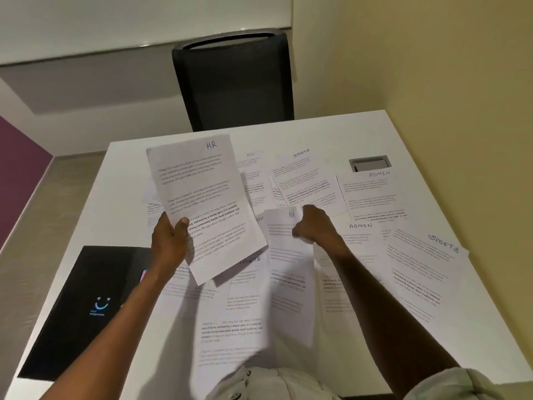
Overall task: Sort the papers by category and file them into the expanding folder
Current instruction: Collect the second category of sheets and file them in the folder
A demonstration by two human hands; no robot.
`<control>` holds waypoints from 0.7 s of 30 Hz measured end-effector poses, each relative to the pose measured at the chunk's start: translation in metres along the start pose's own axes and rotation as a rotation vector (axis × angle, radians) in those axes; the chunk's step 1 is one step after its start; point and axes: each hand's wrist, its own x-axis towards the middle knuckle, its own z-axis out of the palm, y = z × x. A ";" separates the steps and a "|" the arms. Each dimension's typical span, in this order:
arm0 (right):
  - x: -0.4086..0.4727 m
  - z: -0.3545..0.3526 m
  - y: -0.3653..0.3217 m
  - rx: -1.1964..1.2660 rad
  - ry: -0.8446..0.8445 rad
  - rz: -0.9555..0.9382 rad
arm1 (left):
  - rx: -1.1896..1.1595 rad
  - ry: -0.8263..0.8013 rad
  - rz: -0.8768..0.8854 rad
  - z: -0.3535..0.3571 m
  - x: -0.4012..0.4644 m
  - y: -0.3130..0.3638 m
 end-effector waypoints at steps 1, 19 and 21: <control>-0.006 -0.011 -0.002 -0.008 0.030 -0.010 | 0.024 0.009 0.014 0.000 -0.001 0.000; -0.147 -0.183 -0.062 0.375 -0.062 -0.441 | -0.061 -0.230 0.114 0.031 -0.037 0.053; -0.129 -0.190 -0.057 0.458 -0.129 -0.421 | -0.088 -0.323 0.137 0.037 -0.046 0.062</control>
